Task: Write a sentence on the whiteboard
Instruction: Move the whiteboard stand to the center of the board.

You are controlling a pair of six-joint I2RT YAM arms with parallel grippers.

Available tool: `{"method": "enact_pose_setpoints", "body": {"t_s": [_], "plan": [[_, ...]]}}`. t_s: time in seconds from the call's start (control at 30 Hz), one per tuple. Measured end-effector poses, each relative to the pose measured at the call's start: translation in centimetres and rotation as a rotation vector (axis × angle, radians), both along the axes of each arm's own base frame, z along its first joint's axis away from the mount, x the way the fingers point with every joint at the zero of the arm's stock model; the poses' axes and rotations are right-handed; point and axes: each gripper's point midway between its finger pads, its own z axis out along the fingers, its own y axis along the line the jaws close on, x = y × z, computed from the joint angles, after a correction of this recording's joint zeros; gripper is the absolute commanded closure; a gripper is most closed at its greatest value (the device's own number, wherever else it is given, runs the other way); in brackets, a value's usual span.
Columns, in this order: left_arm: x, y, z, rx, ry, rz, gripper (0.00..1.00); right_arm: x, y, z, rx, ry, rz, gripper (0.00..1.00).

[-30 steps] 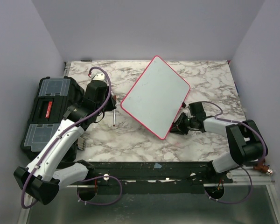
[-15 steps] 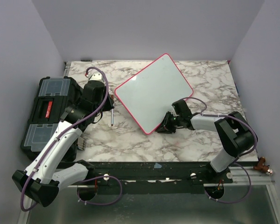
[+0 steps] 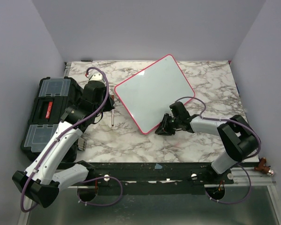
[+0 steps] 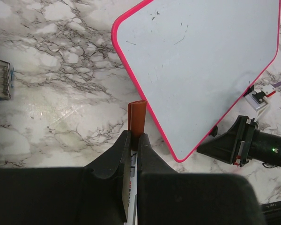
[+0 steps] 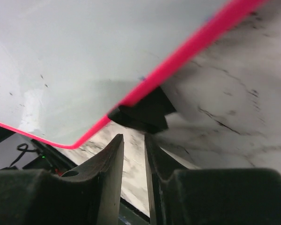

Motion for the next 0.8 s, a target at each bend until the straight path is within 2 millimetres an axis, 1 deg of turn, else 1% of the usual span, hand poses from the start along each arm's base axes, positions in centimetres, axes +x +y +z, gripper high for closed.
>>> {"method": "enact_pose_setpoints", "body": {"t_s": [0.1,0.13,0.23,0.37,0.5,0.53,0.6,0.67,0.8], "plan": [[0.0,0.0,0.0,-0.004,0.001,0.001,1.0,-0.6,-1.3,0.1,-0.047,-0.017,-0.01,0.68],[0.0,-0.1,0.0,-0.007,0.002,0.001,1.0,-0.9,-1.8,0.1,-0.063,-0.02,-0.014,0.65],[0.0,-0.1,0.0,-0.013,0.003,0.003,1.0,-1.9,-3.1,0.3,-0.104,-0.027,-0.021,0.48],[0.0,-0.3,0.1,-0.029,0.007,0.007,1.0,-2.9,-4.6,1.0,-0.148,-0.051,-0.013,0.35],[-0.1,-0.6,0.7,-0.069,-0.004,0.013,1.0,-4.8,-6.3,1.9,-0.171,-0.087,0.015,0.3],[-0.2,-0.7,1.0,-0.089,-0.011,0.017,1.0,-5.0,-6.5,2.5,-0.167,-0.106,0.024,0.29],[-0.3,-0.9,1.7,-0.131,-0.025,0.026,1.0,-4.8,-6.3,4.2,-0.137,-0.173,0.041,0.26],[-0.5,-1.1,2.2,-0.172,-0.027,0.034,1.0,-4.5,-6.0,6.2,-0.096,-0.248,0.052,0.24],[-0.7,-2.0,3.2,-0.262,-0.015,0.042,1.0,-3.5,-4.9,10.8,0.013,-0.399,0.054,0.23]]}}
